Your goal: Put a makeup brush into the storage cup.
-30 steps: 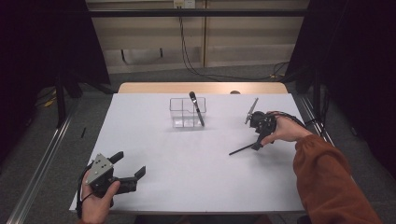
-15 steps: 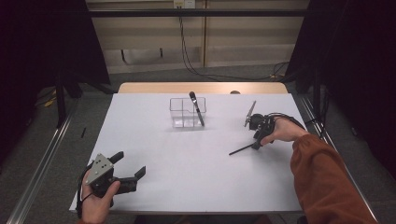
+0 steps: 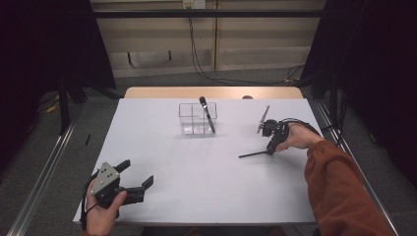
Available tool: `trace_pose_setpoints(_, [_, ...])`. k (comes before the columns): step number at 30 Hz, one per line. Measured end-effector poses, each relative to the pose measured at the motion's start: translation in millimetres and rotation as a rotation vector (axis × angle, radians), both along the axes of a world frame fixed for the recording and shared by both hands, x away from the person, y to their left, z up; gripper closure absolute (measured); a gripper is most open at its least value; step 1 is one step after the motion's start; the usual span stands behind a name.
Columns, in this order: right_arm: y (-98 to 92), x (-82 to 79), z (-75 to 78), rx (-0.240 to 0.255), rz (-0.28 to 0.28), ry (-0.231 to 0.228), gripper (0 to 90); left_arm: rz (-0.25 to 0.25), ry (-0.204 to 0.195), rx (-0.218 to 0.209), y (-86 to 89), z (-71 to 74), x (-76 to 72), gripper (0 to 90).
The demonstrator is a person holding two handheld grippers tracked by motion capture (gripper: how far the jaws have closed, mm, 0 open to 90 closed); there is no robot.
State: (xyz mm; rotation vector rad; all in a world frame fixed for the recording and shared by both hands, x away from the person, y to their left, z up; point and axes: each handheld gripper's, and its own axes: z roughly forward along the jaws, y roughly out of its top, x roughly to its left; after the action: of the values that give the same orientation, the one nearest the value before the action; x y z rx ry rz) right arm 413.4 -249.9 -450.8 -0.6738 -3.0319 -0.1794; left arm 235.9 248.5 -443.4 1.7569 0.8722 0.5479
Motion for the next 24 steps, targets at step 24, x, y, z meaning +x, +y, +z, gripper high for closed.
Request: trace_pose_setpoints(24, [3.1,-0.4,0.2,-0.014,-0.022,0.021,87.1,-0.006,0.001,0.006,-0.4,-0.1,1.0,3.6])
